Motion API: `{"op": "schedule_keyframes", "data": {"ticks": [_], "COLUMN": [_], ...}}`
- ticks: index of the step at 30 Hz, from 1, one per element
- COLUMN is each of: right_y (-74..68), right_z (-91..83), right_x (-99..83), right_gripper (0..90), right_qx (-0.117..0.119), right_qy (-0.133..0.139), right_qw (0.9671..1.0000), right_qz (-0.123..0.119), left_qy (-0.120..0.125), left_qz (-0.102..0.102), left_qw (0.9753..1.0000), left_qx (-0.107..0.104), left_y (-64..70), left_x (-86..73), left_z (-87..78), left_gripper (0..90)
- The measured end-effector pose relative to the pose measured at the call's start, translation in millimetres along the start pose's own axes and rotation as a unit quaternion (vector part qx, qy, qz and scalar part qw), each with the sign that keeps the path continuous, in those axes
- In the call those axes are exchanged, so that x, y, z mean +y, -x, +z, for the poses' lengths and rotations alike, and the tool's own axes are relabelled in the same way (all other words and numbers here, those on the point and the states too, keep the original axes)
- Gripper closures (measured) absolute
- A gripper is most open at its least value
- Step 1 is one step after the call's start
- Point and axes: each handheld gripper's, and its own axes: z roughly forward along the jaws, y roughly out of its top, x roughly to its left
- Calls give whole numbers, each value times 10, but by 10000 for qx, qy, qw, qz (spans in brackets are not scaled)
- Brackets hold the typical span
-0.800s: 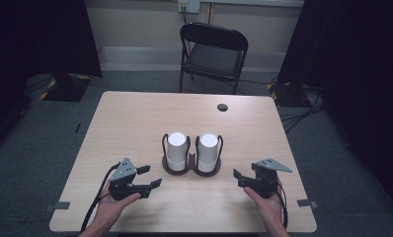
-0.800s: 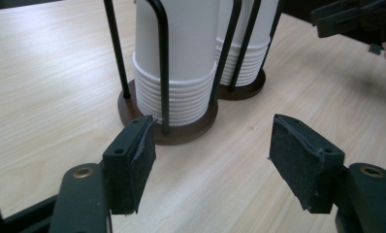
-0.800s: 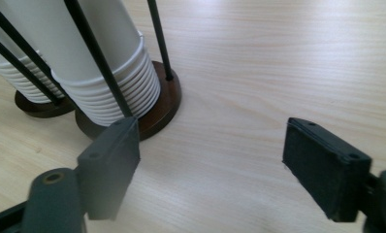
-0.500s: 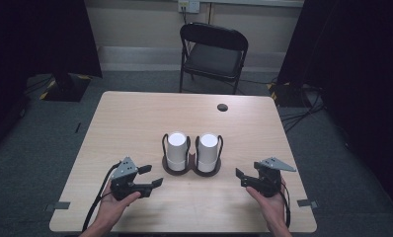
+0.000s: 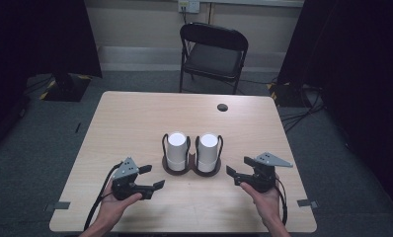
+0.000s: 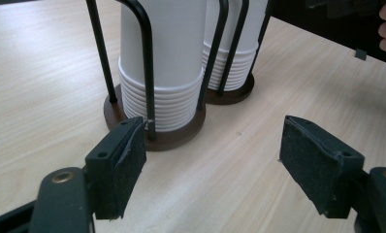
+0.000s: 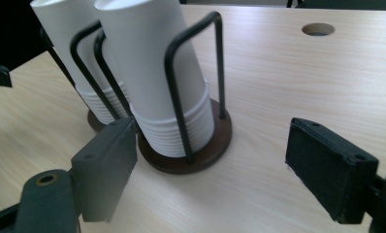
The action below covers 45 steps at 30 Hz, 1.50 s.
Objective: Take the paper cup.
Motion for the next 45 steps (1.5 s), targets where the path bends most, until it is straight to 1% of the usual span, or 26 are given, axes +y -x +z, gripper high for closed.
{"op": "schedule_keyframes", "data": {"ticks": [1,2,3,5,6,8,9,10,12,15,16,17,19,20,23,26,28,32,34,36,37,39,43,45], "right_y": [-17,-61,-61,-108,-126,-140,-147,-149,-155,-169,-177,-184,-208,-215,-230,-231,-226,-212,-215,-222,-228,-227,-226,-229], "right_z": [19,51,51,67,71,74,77,80,95,121,131,139,155,164,177,194,203,241,260,282,295,318,363,390], "right_x": [17,41,41,78,104,153,188,205,245,297,314,331,366,384,445,489,516,582,616,646,666,696,730,738], "right_gripper": [198,207,207,234,245,256,295,313,339,343,349,360,353,354,354,342,347,331,328,323,312,296,284,274], "right_qx": [70,117,117,202,209,273,304,360,419,491,506,524,552,574,611,613,665,684,714,713,655,613,604,653], "right_qy": [7,-31,-31,-39,-10,49,44,66,68,92,119,149,173,190,209,249,244,328,375,404,406,423,435,406], "right_qw": [10000,9999,9999,9997,9996,9994,9993,9991,9988,9983,9983,9981,9978,9976,9973,9969,9965,9961,9957,9954,9956,9958,9956,9953], "right_qz": [1,-24,-24,-153,-182,-185,-209,-218,-249,-284,-257,-279,-322,-343,-347,-428,-435,-456,-465,-498,-532,-524,-576,-582], "left_qy": [9,-17,-32,-60,-63,-61,-62,-76,-85,-52,-23,-3,1,2,-22,-72,-91,-122,-126,-139,-146,-151,-155,-136], "left_qz": [39,24,-11,-8,27,28,45,48,55,87,69,66,103,91,70,79,82,91,67,108,119,99,120,96], "left_qw": [10000,10000,10000,10000,10000,10000,10000,10000,9999,9999,9999,9999,9999,9998,9999,9999,9999,9999,9999,9998,9998,9998,9998,9999], "left_qx": [29,43,41,60,68,52,52,23,36,24,-81,-152,-116,-148,-143,-89,-62,1,-5,24,24,18,28,9], "left_y": [6,12,16,23,20,26,27,28,30,29,24,22,35,38,43,36,37,27,26,26,27,35,30,26], "left_x": [-3,-7,-10,-13,-11,-10,-11,-13,-14,-10,-12,-12,-7,-8,-8,-7,-11,-14,-15,-14,-14,-15,-14,-16], "left_z": [-9,-18,-24,-33,-36,-32,-31,-26,-24,-24,-24,-23,-25,-25,-20,-14,-10,-12,-12,-13,-13,-11,-13,-10], "left_gripper": [241,226,226,223,221,215,213,210,202,192,183,160,169,169,169,171,175,175,175,174,173,173,173,173]}}
